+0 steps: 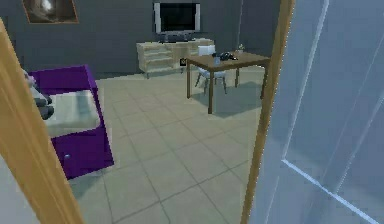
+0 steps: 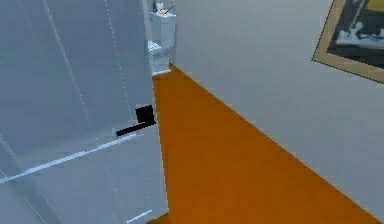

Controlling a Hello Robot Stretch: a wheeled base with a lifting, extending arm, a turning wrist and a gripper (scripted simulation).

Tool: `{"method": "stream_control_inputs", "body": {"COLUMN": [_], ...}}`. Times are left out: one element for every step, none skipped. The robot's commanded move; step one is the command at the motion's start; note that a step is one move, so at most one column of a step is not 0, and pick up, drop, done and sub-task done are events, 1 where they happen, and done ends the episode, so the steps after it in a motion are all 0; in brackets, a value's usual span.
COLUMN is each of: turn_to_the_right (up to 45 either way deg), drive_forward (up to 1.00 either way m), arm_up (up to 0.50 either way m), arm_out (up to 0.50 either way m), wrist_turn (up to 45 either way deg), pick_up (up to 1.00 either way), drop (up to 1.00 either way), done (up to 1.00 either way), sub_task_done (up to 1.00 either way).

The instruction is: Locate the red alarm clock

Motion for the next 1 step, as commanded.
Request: {"method": "stream_control_inputs", "body": {"turn_to_the_right": [0.0], "drive_forward": [0.45], "arm_up": [0.0], "arm_out": [0.0], "wrist_turn": [0.0], "pick_up": [0.0], "drop": [0.0], "done": [0.0], "sub_task_done": [0.0]}}
